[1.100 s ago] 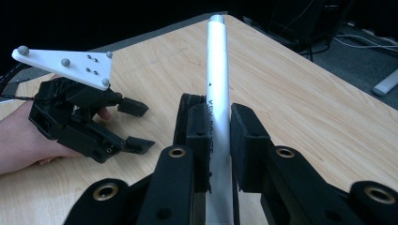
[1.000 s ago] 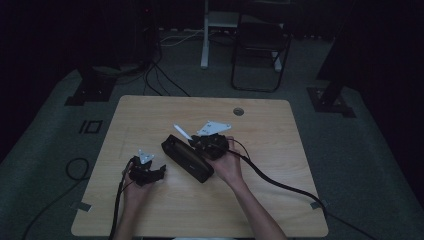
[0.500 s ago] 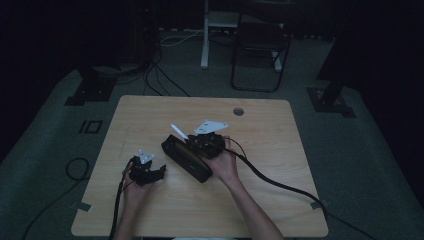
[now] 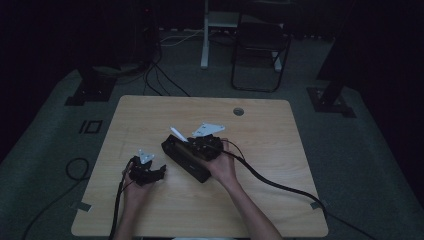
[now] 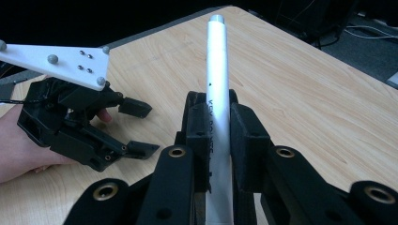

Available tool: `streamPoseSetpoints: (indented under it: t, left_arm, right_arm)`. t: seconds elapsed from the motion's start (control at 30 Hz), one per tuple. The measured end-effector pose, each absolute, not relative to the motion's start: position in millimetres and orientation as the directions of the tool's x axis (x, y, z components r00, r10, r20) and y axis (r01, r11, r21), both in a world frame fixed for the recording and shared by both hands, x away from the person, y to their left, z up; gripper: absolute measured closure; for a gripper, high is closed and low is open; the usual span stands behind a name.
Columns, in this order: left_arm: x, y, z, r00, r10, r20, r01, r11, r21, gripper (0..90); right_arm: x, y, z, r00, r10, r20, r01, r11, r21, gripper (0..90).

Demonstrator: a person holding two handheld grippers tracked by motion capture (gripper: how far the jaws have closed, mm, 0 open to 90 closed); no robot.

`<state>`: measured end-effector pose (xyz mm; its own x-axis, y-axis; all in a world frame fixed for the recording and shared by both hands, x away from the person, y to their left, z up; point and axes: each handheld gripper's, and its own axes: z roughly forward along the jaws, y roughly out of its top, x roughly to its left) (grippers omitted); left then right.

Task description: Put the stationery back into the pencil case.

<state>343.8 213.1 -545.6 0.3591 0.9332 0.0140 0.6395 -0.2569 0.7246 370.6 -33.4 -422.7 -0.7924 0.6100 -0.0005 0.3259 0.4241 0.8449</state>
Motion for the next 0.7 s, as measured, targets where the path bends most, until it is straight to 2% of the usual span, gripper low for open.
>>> streamPoseSetpoints:
  t: [0.7]
  left_arm:
    - [344.0, 212.7, -545.7, 0.358, 0.933, 0.014, 0.64, -0.256, 0.725, 29.3]
  right_arm:
    - [367.0, -30.2, -431.3, -0.793, 0.61, 0.0, 0.338, 0.439, 0.832, 78.5]
